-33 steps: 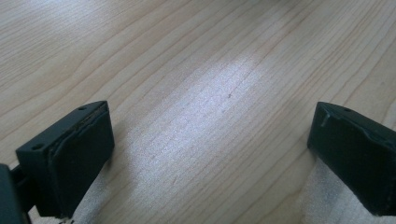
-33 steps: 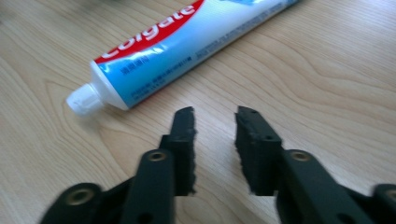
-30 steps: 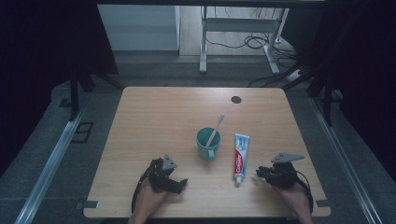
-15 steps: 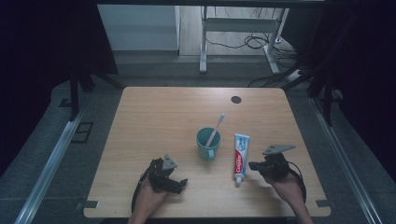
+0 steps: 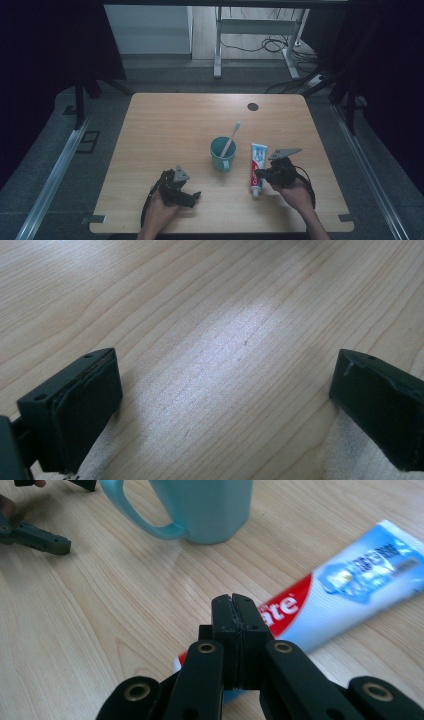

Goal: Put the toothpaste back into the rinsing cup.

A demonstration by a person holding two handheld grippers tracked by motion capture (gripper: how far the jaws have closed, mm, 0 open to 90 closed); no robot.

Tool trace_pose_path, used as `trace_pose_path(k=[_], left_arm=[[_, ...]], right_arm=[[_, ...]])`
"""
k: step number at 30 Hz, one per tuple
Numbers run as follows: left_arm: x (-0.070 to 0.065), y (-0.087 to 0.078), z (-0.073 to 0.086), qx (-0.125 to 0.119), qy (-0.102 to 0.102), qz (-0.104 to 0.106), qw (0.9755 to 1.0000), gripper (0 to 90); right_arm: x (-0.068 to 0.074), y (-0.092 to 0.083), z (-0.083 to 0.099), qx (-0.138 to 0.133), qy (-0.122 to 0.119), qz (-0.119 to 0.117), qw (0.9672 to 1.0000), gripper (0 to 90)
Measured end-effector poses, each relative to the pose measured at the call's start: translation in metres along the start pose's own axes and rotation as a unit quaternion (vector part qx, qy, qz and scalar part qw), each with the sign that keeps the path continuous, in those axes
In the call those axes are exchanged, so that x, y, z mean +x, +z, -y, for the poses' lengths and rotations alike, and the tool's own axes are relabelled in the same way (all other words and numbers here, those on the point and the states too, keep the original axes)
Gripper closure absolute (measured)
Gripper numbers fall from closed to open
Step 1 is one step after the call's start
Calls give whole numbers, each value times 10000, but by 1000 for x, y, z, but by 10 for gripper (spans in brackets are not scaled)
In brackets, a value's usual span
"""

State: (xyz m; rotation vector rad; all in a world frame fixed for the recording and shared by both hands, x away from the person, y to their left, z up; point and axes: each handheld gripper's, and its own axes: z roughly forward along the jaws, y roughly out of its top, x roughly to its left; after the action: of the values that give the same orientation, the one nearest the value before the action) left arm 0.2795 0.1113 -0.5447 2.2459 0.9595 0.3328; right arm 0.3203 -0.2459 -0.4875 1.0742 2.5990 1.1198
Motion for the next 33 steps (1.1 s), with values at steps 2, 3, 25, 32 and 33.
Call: trace_pose_path(k=[2, 3, 25, 32, 33], left_arm=[[0, 0, 0, 1, 1, 0, 10000, 6], [0, 0, 0, 1, -12, 1, 10000, 6], [0, 0, 0, -5, -5, -2, 10000, 7], [0, 0, 0, -5, -4, -2, 10000, 7], [0, 0, 0, -5, -4, -2, 10000, 6]], right_arm=[[2, 5, -1, 15, -36, -27, 10000, 885], [3, 7, -2, 44, -40, -44, 10000, 885], [8, 25, 7, 318, -67, -52, 9995, 886], [2, 18, 14, 352, 24, -2, 9994, 882], [1, 17, 15, 348, 31, 18, 9994, 880]])
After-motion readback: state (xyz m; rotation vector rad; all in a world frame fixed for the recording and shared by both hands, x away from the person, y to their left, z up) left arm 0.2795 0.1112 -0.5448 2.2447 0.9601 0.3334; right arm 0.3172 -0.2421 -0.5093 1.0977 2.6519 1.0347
